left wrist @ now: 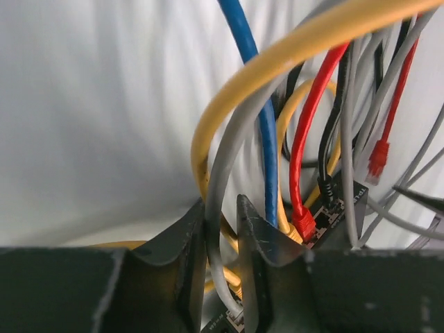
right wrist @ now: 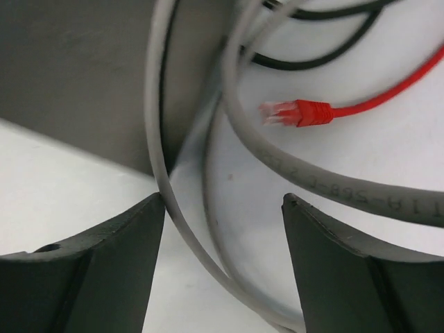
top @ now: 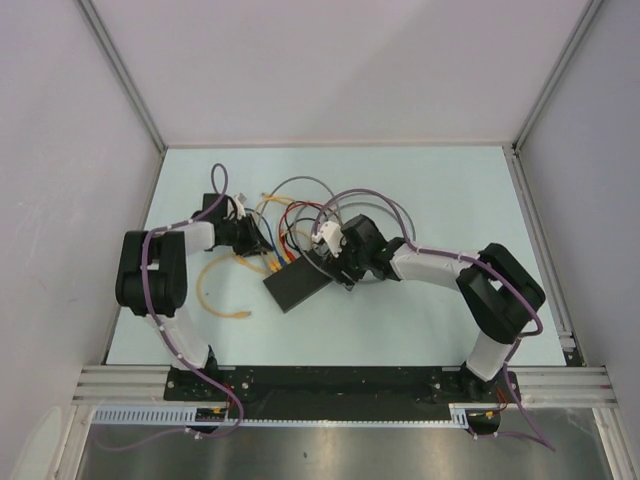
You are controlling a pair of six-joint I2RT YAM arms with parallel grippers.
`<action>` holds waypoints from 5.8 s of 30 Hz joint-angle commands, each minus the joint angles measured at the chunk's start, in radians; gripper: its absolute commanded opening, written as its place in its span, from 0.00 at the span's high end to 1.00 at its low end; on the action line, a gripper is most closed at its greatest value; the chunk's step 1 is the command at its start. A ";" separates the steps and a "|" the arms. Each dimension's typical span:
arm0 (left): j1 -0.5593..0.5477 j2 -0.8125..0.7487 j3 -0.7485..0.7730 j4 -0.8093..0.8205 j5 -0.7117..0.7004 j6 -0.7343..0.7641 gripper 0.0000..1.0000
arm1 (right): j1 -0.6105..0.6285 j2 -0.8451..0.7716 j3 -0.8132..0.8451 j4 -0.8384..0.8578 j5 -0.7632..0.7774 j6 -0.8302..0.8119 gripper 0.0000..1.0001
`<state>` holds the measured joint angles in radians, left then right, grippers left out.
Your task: Pull the plug from the switch port
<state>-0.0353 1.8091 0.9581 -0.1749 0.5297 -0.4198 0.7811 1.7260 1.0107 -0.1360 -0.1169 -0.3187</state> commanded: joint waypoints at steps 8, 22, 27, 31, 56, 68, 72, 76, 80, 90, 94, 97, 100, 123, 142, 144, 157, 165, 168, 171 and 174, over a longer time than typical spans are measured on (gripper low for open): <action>-0.247 -0.160 -0.182 -0.031 -0.092 -0.272 0.50 | -0.120 0.083 0.075 0.110 0.002 -0.026 0.28; -0.291 -0.232 -0.094 -0.250 -0.099 -0.073 0.00 | -0.273 -0.048 0.166 -0.108 -0.032 0.055 0.09; -0.285 -0.280 -0.058 -0.327 0.019 0.093 0.00 | -0.310 -0.236 0.166 -0.294 -0.036 0.145 0.06; -0.284 -0.271 0.054 -0.466 0.040 0.294 0.00 | -0.330 -0.293 0.160 -0.444 -0.088 0.286 0.07; -0.232 -0.182 -0.033 -0.170 -0.068 0.018 0.56 | -0.436 0.004 -0.049 -0.266 -0.500 0.676 0.58; -0.357 -0.258 -0.134 -0.098 -0.073 -0.033 0.54 | -0.460 0.288 0.311 -0.263 -0.535 0.659 0.69; -0.357 -0.330 -0.118 -0.236 -0.140 0.054 0.22 | -0.488 0.299 0.332 -0.309 -0.509 0.629 0.66; -0.324 -0.402 -0.056 -0.466 -0.047 0.237 0.11 | -0.545 0.229 0.331 -0.336 -0.475 0.600 0.54; -0.311 -0.459 -0.012 -0.601 0.041 0.386 0.04 | -0.576 0.097 0.339 -0.372 -0.425 0.506 0.41; -0.319 -0.501 0.108 -0.444 0.214 0.613 0.07 | -0.404 -0.114 0.322 -0.465 -0.332 0.219 0.53; -0.330 -0.401 0.207 -0.391 0.236 0.610 0.09 | -0.353 -0.115 0.304 -0.412 -0.383 0.187 0.86; -0.334 -0.292 0.307 -0.416 0.219 0.564 0.20 | -0.335 -0.088 0.266 -0.354 -0.388 0.229 1.00; -0.336 -0.264 0.298 -0.344 0.196 0.533 0.25 | -0.333 -0.033 0.266 -0.315 -0.409 0.290 1.00; -0.348 0.150 0.401 -0.271 0.240 0.469 0.31 | -0.336 0.297 0.301 -0.298 -0.474 0.303 1.00; -0.354 0.301 0.485 -0.248 0.342 0.395 0.41 | -0.318 0.307 0.301 -0.335 -0.406 0.216 1.00; -0.354 0.312 0.496 -0.252 0.348 0.392 0.43 | -0.319 0.304 0.301 -0.340 -0.402 0.210 1.00; -0.357 0.341 0.501 -0.271 0.365 0.398 0.49 | -0.310 0.307 0.301 -0.332 -0.382 0.204 1.00; -0.357 0.361 0.499 -0.293 0.374 0.417 0.55 | -0.310 0.303 0.301 -0.327 -0.374 0.201 1.00; -0.356 0.366 0.498 -0.296 0.388 0.443 0.56 | -0.309 0.303 0.301 -0.327 -0.374 0.199 1.00; -0.356 0.377 0.507 -0.308 0.403 0.454 0.56 | -0.307 0.302 0.301 -0.326 -0.371 0.199 1.00; -0.359 0.384 0.508 -0.316 0.409 0.466 0.57 | -0.302 0.300 0.301 -0.326 -0.368 0.198 1.00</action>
<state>-0.3794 2.1654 1.4479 -0.4507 0.9012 -0.0074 0.4534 1.9781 1.3338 -0.4488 -0.6353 -0.0647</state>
